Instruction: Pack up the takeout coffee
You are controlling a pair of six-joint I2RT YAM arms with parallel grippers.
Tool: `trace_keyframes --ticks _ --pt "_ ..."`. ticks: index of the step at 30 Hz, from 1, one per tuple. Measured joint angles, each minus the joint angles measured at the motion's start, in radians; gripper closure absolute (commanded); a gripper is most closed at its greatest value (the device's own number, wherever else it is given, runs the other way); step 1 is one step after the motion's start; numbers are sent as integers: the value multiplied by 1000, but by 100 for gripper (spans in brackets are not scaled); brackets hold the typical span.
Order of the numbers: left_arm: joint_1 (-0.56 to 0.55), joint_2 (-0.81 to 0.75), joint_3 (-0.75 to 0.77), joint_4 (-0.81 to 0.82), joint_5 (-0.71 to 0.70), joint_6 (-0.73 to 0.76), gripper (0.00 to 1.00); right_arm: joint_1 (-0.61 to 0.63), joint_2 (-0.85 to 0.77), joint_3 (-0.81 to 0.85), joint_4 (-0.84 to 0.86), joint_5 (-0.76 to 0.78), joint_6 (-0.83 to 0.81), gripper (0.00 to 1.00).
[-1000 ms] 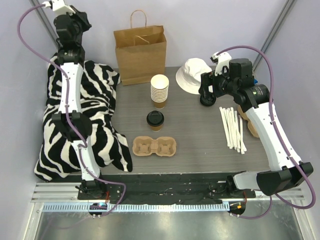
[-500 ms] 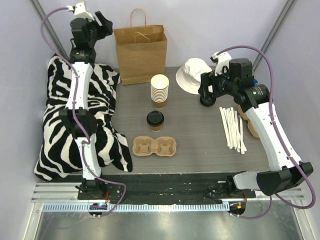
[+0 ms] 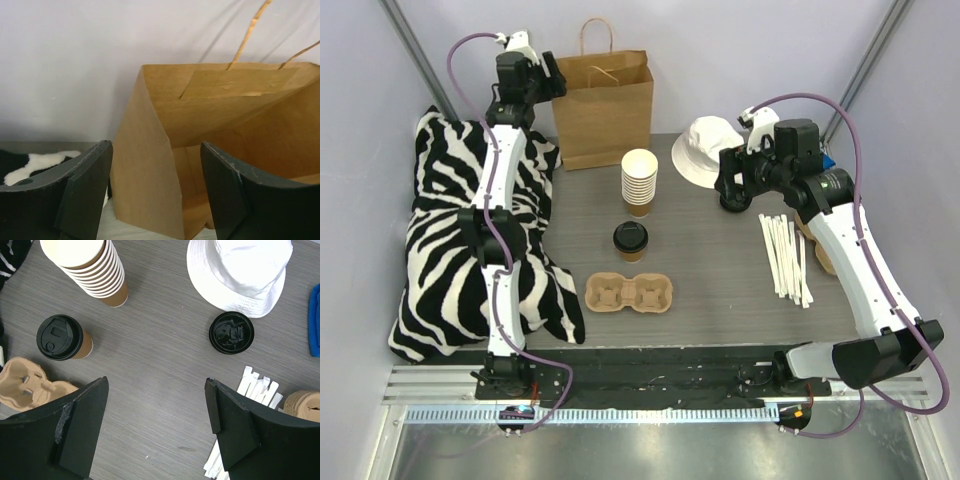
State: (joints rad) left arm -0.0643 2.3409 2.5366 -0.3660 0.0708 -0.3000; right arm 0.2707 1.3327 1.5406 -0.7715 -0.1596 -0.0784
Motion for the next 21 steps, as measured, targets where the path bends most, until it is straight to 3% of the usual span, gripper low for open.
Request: trace_keyframes --ticks 9,12,13,15,21 --pt "3 -23 -18 -153 -27 29 53 -5 0 0 0 0 1 14" --pt "3 -52 -28 -229 -27 23 69 -5 0 0 0 0 3 14" --pt "5 -64 -35 -256 -26 21 83 -5 0 0 0 -1 3 14" --pt "10 -79 -48 -283 -25 14 99 -5 0 -1 0 -1 3 14" --pt "63 -151 -161 -262 -11 -53 100 -5 0 -3 0 -3 3 14"
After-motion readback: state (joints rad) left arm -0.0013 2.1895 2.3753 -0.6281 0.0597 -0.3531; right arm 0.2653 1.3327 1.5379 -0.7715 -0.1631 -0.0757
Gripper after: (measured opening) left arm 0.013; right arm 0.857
